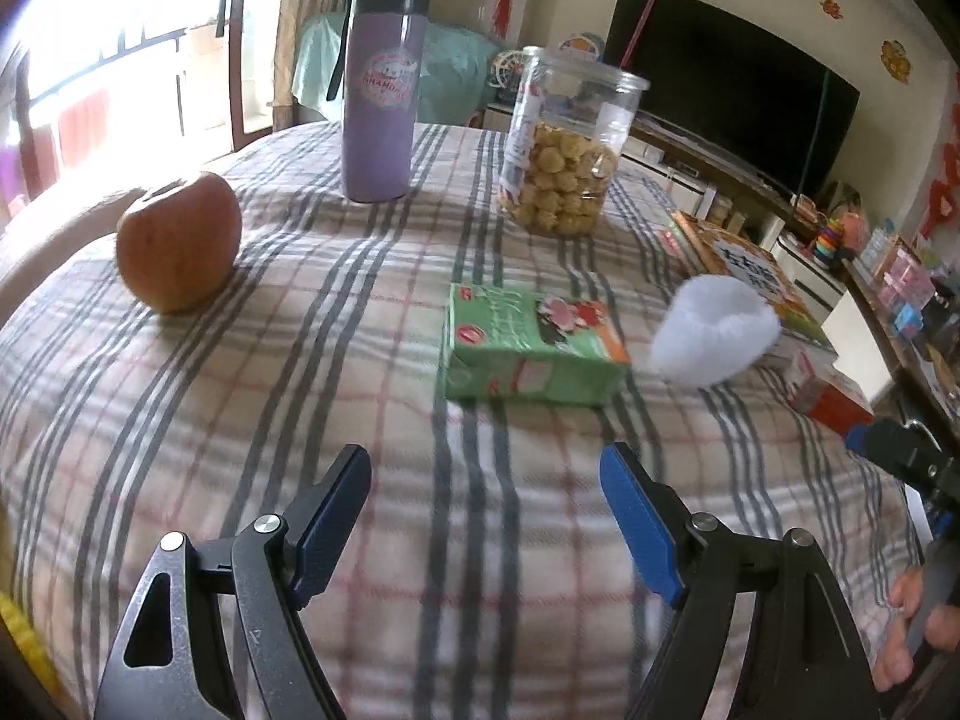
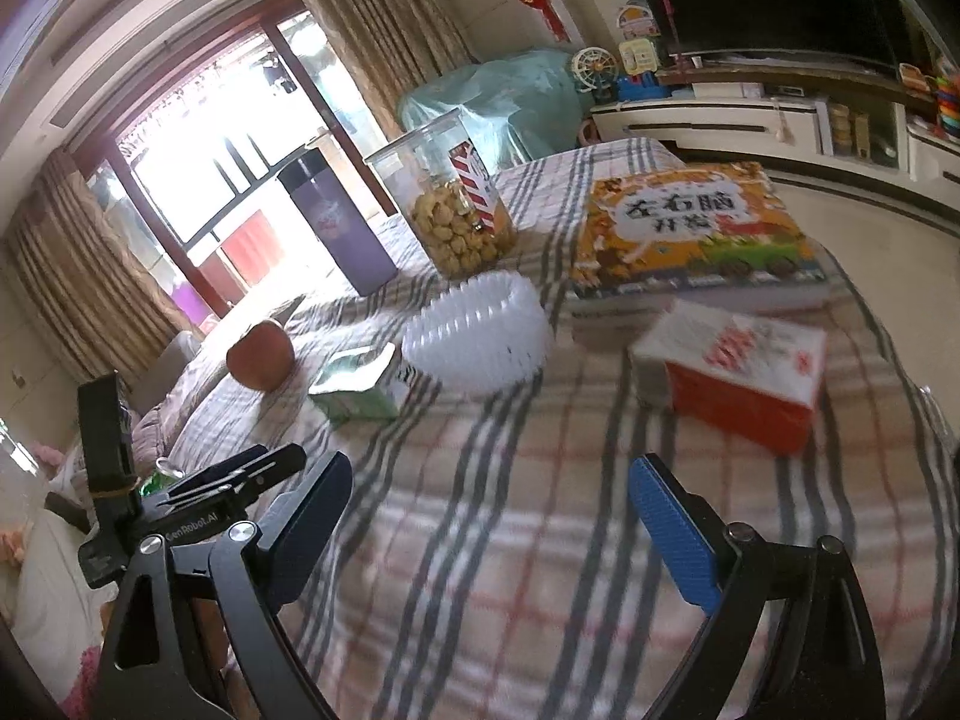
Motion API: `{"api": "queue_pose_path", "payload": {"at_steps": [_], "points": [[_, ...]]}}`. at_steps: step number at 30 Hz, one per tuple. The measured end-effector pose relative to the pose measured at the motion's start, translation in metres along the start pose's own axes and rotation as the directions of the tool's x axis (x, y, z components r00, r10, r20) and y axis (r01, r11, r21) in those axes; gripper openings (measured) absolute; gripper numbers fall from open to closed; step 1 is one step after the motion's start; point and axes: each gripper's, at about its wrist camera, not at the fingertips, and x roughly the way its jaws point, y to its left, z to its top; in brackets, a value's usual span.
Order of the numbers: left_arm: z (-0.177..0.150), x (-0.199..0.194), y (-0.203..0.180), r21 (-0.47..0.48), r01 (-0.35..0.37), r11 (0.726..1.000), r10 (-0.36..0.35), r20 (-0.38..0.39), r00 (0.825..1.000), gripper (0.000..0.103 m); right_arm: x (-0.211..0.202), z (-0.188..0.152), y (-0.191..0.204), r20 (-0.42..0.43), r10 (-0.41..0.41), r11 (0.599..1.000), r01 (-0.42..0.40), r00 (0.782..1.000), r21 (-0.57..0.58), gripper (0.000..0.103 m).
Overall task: Collect trash
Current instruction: 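Move both open tools back over the table toward the green carton and white cup, then grasp the green milk carton with the left tool while the right tool grasps the white cup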
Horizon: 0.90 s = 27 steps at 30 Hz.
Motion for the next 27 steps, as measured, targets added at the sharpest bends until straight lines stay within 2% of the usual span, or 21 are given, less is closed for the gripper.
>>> {"api": "queue_pose_path", "payload": {"at_steps": [6, 13, 20, 23, 24, 25, 27], "points": [[0.025, 0.035, 0.014, 0.043, 0.044, 0.998, -0.043, -0.028, 0.999, 0.084, 0.025, 0.018, -0.002, -0.013, 0.014, 1.000, -0.014, 1.000, 0.023, 0.095], [0.047, 0.078, 0.018, 0.178, 0.099, 0.979, -0.079, -0.115, 0.990, 0.089, 0.049, 0.033, -0.006, -0.024, 0.018, 0.998, -0.017, 1.000, 0.054, 0.095], [0.057, 0.090, 0.014, 0.215, 0.200, 0.956, -0.179, -0.115, 0.977, 0.090, 0.069, 0.042, -0.008, -0.041, 0.029, 0.997, -0.026, 0.999, 0.070, 0.094], [0.054, 0.086, 0.010, 0.248, 0.229, 0.941, -0.211, -0.095, 0.973, 0.088, 0.073, 0.041, -0.005, -0.030, 0.016, 0.999, -0.015, 0.999, 0.044, 0.084], [0.053, 0.085, 0.008, 0.264, 0.231, 0.936, -0.216, -0.087, 0.973, 0.088, 0.074, 0.040, -0.004, -0.032, 0.015, 0.999, -0.014, 0.999, 0.033, 0.072], [0.051, 0.084, 0.005, 0.280, 0.232, 0.932, -0.219, -0.077, 0.973, 0.088, 0.075, 0.040, -0.003, -0.040, 0.016, 1.000, -0.015, 0.999, 0.028, 0.066], [0.049, 0.081, 0.000, 0.302, 0.234, 0.924, -0.224, -0.067, 0.972, 0.079, 0.076, 0.039, -0.002, -0.045, 0.021, 1.000, -0.020, 0.999, 0.024, 0.061]]}}
